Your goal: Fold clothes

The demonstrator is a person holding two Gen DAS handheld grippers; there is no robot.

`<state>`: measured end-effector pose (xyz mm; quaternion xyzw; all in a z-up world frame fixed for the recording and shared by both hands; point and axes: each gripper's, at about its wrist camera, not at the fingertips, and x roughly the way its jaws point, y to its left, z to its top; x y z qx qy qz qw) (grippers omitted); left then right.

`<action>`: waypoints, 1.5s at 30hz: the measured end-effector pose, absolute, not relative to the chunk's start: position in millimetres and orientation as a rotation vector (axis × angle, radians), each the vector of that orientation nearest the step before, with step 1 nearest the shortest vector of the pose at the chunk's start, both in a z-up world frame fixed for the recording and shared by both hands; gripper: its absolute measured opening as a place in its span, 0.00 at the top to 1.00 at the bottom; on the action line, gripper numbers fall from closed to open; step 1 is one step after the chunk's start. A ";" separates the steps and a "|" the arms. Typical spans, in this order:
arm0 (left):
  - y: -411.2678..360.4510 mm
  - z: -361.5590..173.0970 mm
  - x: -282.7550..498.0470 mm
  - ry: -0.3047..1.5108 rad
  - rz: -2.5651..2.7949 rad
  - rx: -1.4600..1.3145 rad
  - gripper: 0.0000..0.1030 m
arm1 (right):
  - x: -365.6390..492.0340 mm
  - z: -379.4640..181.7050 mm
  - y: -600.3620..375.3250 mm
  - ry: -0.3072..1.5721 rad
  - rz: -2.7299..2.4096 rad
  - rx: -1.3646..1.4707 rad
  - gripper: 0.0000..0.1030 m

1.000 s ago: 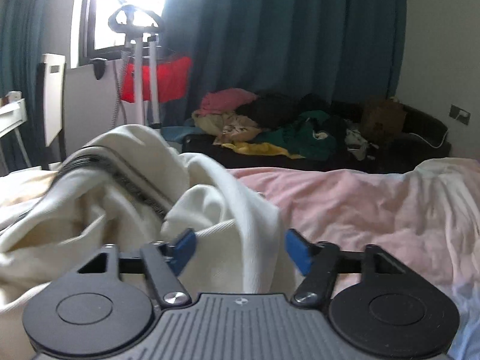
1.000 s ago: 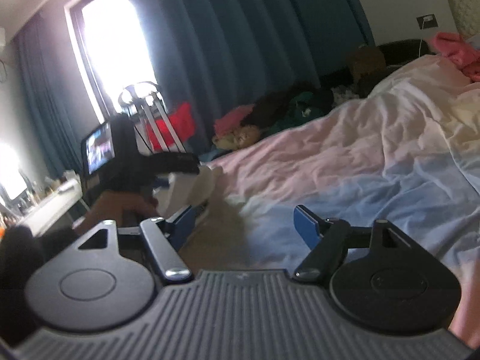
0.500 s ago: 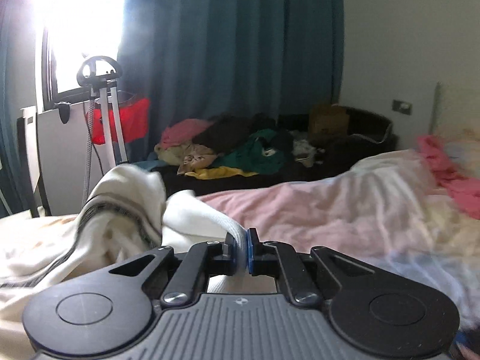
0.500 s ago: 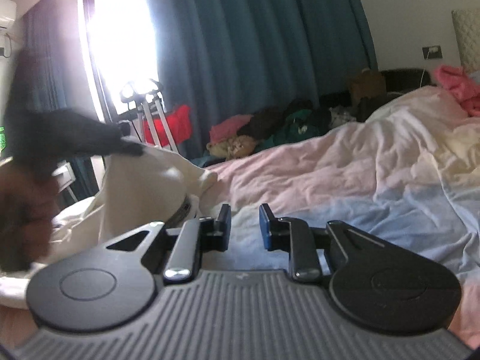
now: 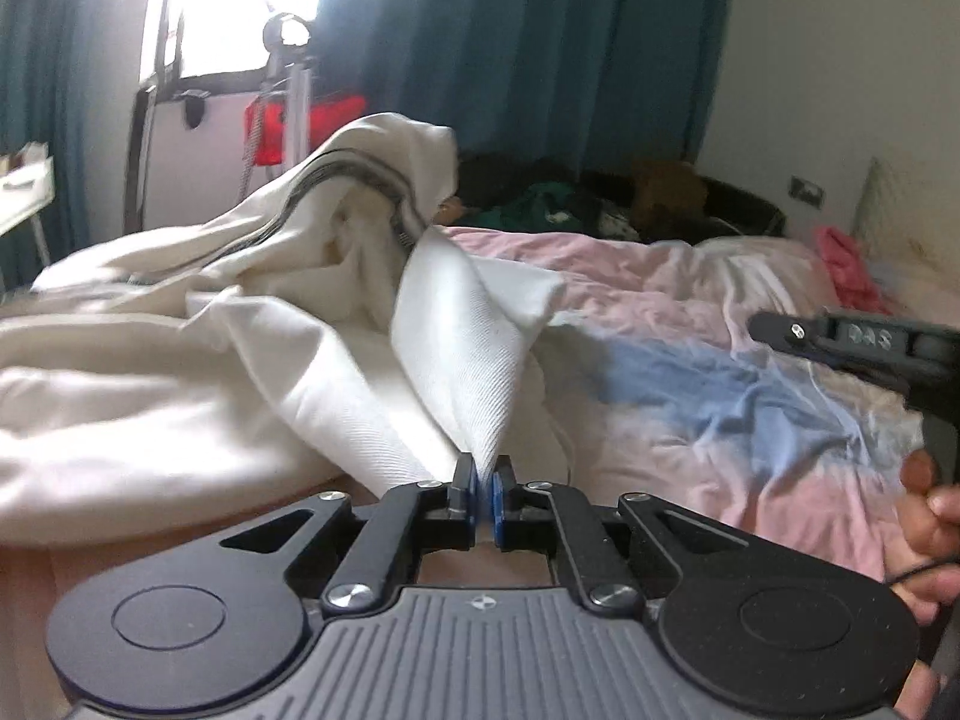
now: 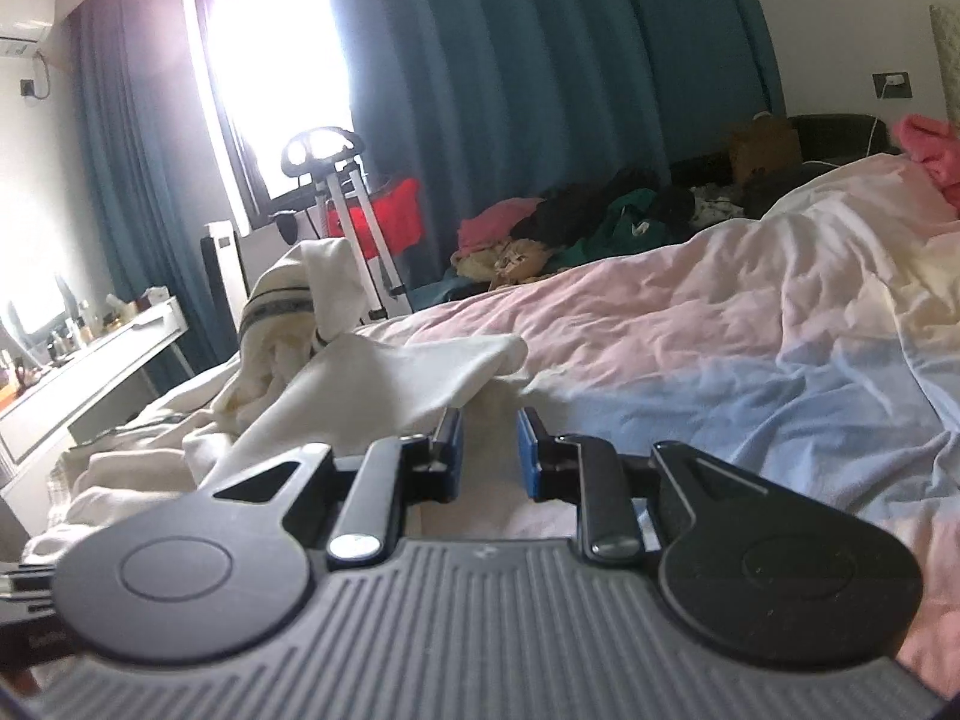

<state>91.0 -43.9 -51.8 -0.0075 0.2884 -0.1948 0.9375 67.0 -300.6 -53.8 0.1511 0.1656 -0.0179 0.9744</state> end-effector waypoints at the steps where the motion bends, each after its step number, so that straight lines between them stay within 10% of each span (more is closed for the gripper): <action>1: -41.7 -51.3 89.4 0.580 -0.395 -0.032 0.92 | 66.4 -54.7 -299.4 0.337 -0.039 0.300 0.78; 11: -22.6 -41.7 73.2 0.537 -0.353 -0.111 0.27 | 75.0 -67.0 -310.7 0.385 -0.052 0.478 0.77; 14: -13.2 -39.8 75.0 0.521 -0.297 -0.119 0.23 | 99.3 -72.1 -322.4 0.432 -0.087 0.567 0.73; 18: 0.3 -37.3 83.0 0.504 -0.252 -0.145 0.21 | 144.0 -77.7 -331.4 0.497 -0.079 0.696 0.28; 25: 18.2 -48.7 111.7 0.488 -0.183 -0.181 0.21 | 264.2 -103.4 -327.9 0.493 0.034 0.832 0.29; 33: 35.4 -79.6 152.3 0.563 -0.139 -0.238 0.21 | 359.6 -123.1 -318.2 0.572 -0.102 0.832 0.93; 45: 41.3 -86.5 157.7 0.589 -0.128 -0.245 0.21 | 225.0 -18.0 -417.6 0.195 -0.357 0.648 0.94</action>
